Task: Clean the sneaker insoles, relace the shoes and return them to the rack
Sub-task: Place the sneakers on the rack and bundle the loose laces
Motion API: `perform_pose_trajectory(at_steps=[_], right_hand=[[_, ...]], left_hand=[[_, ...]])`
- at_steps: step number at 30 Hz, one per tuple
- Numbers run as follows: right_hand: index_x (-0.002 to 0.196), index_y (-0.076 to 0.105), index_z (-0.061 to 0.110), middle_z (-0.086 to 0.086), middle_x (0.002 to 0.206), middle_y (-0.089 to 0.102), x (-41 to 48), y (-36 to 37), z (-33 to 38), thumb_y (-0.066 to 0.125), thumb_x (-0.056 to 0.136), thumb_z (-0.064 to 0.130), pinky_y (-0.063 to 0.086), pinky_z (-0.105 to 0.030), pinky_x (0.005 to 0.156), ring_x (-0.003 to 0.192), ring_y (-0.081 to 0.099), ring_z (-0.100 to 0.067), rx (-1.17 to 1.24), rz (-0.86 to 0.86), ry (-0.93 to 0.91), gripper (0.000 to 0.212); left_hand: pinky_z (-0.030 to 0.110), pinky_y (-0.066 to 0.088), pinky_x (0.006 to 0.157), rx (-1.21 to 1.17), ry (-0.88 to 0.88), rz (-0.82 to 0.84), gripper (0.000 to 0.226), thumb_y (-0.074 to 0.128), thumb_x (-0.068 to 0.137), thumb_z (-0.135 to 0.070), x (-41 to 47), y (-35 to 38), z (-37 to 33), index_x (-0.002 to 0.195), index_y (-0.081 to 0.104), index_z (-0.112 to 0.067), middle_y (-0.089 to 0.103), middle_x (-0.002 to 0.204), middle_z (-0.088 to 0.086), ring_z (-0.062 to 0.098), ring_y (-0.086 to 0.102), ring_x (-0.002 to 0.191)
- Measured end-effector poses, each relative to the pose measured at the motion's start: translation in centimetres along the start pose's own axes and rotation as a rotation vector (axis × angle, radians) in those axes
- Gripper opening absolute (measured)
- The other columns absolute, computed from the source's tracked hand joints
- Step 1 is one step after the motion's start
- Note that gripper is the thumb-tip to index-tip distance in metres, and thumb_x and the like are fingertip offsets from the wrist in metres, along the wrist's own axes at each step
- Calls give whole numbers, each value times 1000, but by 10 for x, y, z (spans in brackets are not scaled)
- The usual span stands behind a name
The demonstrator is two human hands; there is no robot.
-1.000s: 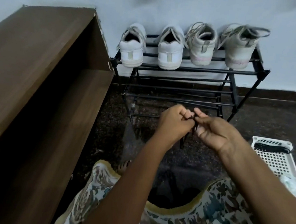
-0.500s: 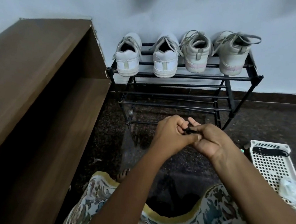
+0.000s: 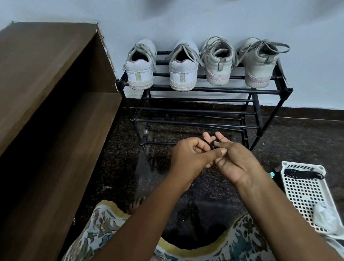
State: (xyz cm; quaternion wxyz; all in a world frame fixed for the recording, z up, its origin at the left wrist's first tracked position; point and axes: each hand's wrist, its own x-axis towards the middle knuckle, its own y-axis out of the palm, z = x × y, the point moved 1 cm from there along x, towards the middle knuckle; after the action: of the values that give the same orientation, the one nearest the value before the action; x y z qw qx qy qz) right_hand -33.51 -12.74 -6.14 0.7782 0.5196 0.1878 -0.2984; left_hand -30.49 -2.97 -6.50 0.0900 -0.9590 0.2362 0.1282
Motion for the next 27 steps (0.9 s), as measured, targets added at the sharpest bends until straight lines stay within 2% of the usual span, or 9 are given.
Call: perform_pose_trajectory(at_steps=[2,5,7,11,15,18,22,25,27], right_hand=[[134,38,3,-24,120,50,1,0,0,24,94,-16,57,-26,51,91,59,-21,1,-12,-27,47],[109,48,2,-24,121,49,1,-1,0,25,92,-18,57,-27,49,89,61,-23,-5,-36,-59,35],[99,48,3,-21,115,49,3,-2,-1,25,90,-21,58,-27,53,90,61,-24,-8,-35,-69,34],[101,47,6,-15,98,50,7,-5,-3,30,91,-19,58,-32,68,93,63,-24,-23,-16,-82,32],[102,47,4,-13,87,49,8,-6,-2,31,91,-19,58,-32,67,92,62,-24,-31,-19,-107,31],[102,47,3,-14,90,49,8,-6,-1,32,91,-19,58,-34,68,92,62,-25,-28,-11,-106,28],[103,47,2,-17,100,49,6,-6,0,34,90,-19,58,-31,66,88,63,-24,-60,-9,-101,27],[101,47,1,-24,116,47,6,-5,0,35,91,-19,58,-28,65,88,63,-23,-95,-31,-98,25],[104,47,0,-22,105,54,3,-5,0,37,92,-17,58,-25,59,77,66,-20,-81,-30,-99,24]], left_hand=[[36,58,66,11,16,-40,29,84,68,-25,0,2,0,76,65,-4,67,65,9,18,64,60],[33,57,63,-19,-5,-63,32,83,68,-29,-1,3,-1,77,65,-4,68,65,9,17,65,59],[28,56,59,-30,-19,-64,23,81,72,-21,-1,3,-1,75,64,-6,67,63,8,16,64,58],[24,54,55,-31,-1,-86,18,78,73,-5,0,-2,-1,70,62,-13,66,63,8,17,65,56],[22,51,50,-42,12,-62,19,79,71,-1,1,-7,-4,73,63,-10,67,65,12,19,66,55],[20,51,49,-5,28,-26,18,79,71,1,1,-9,-6,80,64,-6,68,65,13,18,66,55],[22,54,51,80,88,-24,13,79,72,-1,1,-10,-7,77,66,-3,68,62,10,16,67,54],[24,54,53,-44,88,-33,16,77,72,3,0,-13,-9,71,63,-5,67,65,14,18,67,55],[22,55,54,-178,65,-2,20,74,73,7,-1,-15,-12,71,60,-7,67,67,13,15,67,55]])
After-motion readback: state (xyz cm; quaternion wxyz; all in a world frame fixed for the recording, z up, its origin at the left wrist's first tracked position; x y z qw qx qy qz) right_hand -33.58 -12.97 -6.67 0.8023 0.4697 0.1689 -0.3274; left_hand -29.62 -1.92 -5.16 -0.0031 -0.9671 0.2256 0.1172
